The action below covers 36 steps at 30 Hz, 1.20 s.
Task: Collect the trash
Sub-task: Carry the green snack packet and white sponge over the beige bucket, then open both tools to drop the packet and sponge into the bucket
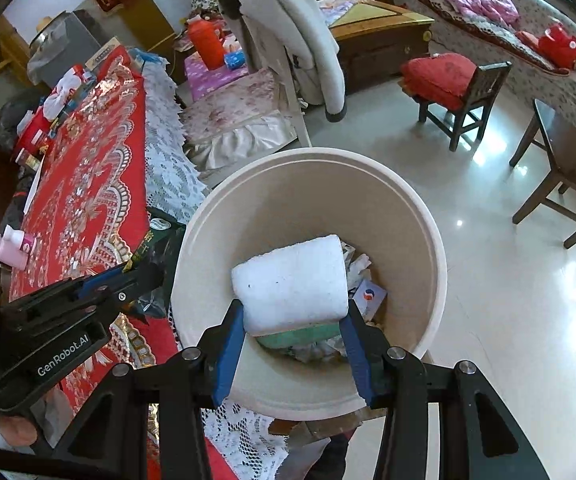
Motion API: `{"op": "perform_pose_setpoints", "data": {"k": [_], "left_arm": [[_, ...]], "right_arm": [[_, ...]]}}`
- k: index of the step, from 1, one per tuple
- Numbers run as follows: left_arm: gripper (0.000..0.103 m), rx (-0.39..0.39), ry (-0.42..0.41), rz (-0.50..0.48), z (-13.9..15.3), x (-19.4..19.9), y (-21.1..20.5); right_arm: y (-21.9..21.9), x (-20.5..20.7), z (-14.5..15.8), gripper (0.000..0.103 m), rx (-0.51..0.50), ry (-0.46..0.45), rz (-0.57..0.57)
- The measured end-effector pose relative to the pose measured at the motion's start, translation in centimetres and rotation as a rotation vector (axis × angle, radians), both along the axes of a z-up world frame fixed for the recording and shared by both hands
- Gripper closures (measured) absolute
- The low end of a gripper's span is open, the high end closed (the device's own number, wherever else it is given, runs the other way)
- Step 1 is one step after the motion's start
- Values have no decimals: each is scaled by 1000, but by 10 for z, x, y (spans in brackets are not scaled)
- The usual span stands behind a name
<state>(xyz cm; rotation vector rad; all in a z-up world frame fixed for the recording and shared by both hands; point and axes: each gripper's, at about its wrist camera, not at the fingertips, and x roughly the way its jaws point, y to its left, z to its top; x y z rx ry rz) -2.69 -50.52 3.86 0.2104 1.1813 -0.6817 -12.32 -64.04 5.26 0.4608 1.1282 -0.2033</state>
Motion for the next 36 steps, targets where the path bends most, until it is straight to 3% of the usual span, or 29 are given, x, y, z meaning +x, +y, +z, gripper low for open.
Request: {"op": "perform_pose_setpoints", "data": {"k": [8,19,23,28,36], "left_arm": [[87,-13,22,16,-3,3,0],[86,-29,43,22,-5,9,1],[75,-53,57,27,-5,11,3],[55,-90,54,51,0,12,8],[54,-91,-32,71,16,4,18]], "right_arm": [[-4,4,-4,51,2,13,-5],[-5,5,-7,50,8,24,-14],[-5,5,-9,40,4,39,-16],[-7,3,-8,38,10,36,-30],[2,-2,1,37,-39,14,-33]]}}
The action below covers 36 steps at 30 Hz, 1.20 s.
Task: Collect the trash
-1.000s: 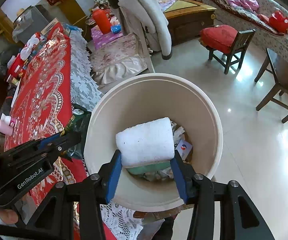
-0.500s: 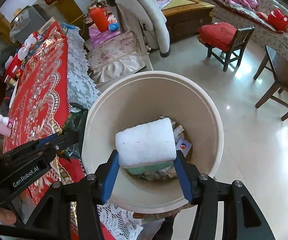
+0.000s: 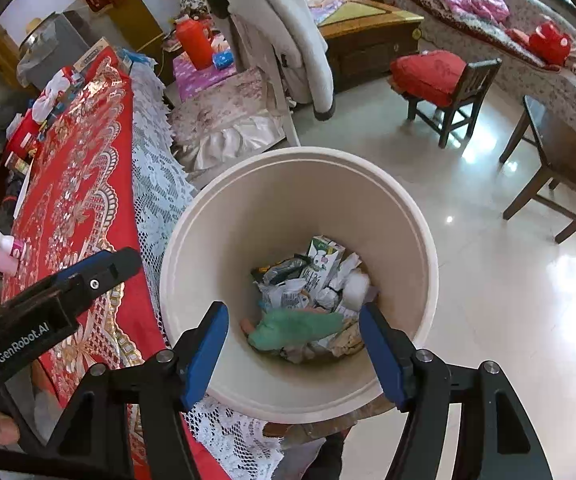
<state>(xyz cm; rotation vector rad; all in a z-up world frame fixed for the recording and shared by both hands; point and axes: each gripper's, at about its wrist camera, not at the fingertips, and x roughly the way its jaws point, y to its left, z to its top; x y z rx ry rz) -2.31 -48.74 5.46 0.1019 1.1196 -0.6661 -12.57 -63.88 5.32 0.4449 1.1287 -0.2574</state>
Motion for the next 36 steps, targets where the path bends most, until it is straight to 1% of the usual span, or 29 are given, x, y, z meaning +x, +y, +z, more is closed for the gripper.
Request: {"op": "perform_pose_setpoints", "data": {"k": [2,5,9,16,19,22,26,32,36], "left_arm": [[54,1,-24,-1,6,-2,2],[54,24,-72,7,16,-8,5],[54,44,-151,11,34,-19,7],[54,1,-245,-5,65,-40,20],[54,-11,-267,-7,74,-46,25],[54,-26,-298,-4,84,-53,32],[54,-54,-329,5,96,-59,40],[54,-70,-357,24,105,-64,51],[54,-74,-361,40,107,-63,59]], "right_arm": [[3,-3,5,37,-23,-18,-6],[5,-6,14,37,-52,-43,-18],[10,-13,30,37,-103,-87,-31],[23,-26,60,37,-181,-169,-54],[29,-32,73,35,-216,-202,-64],[36,-37,86,32,-251,-234,-67],[47,-44,102,31,-302,-275,-68],[58,-50,118,30,-332,-324,-73],[64,-51,125,26,-349,-349,-77]]}}
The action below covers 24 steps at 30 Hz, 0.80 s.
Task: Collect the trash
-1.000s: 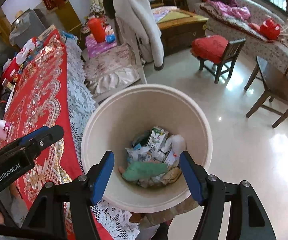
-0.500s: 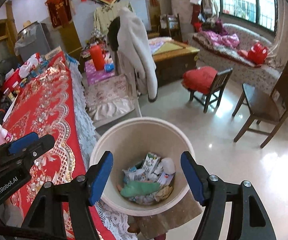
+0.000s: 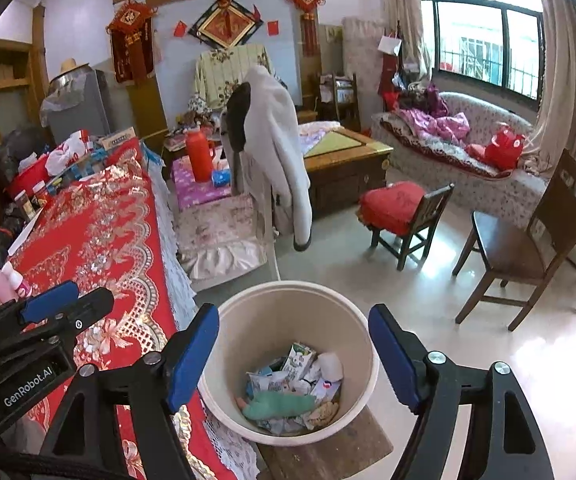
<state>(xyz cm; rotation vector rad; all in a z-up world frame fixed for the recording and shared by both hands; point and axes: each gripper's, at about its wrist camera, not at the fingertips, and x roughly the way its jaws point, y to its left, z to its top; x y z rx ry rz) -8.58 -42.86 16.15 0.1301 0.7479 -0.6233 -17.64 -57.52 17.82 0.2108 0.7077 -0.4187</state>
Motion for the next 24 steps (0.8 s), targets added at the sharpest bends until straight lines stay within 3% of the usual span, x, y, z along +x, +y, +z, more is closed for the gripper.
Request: {"op": "perform_pose_setpoints", "data": {"k": [24], "left_arm": [[54,-1,-9,11,-1,12,6]], "right_arm": [[5,8,8,26,-17,-19,9]]}}
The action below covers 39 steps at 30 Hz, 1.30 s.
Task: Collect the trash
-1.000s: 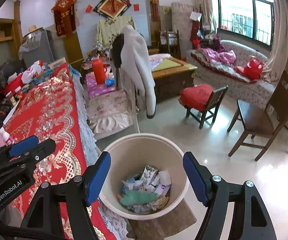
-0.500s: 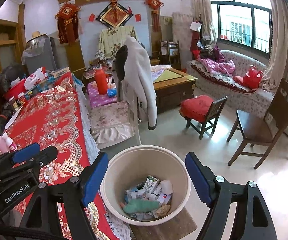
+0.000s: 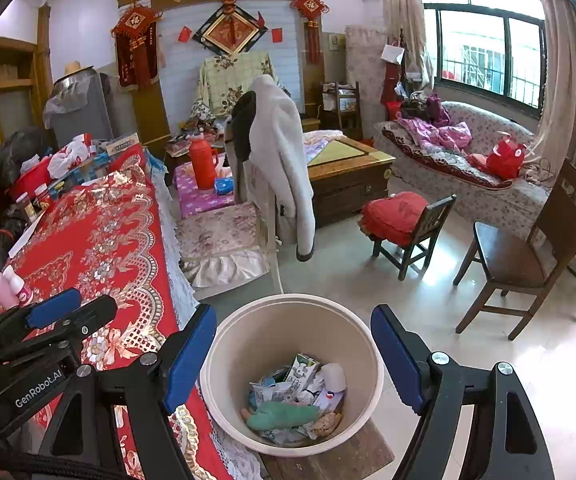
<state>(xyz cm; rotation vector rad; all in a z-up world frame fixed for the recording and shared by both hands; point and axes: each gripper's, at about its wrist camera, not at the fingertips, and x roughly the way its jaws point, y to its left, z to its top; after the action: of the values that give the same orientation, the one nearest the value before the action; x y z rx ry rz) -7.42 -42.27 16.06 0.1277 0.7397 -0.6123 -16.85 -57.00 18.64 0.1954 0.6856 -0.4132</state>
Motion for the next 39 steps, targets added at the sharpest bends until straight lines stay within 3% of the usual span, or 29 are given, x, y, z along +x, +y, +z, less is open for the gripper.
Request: {"op": "perform_pose_setpoints", "data": {"k": [39], "left_arm": [[54,3,8,-10,2,0,-6]], "right_arm": [[-6,-4,-10,25,3,15,-9]]}}
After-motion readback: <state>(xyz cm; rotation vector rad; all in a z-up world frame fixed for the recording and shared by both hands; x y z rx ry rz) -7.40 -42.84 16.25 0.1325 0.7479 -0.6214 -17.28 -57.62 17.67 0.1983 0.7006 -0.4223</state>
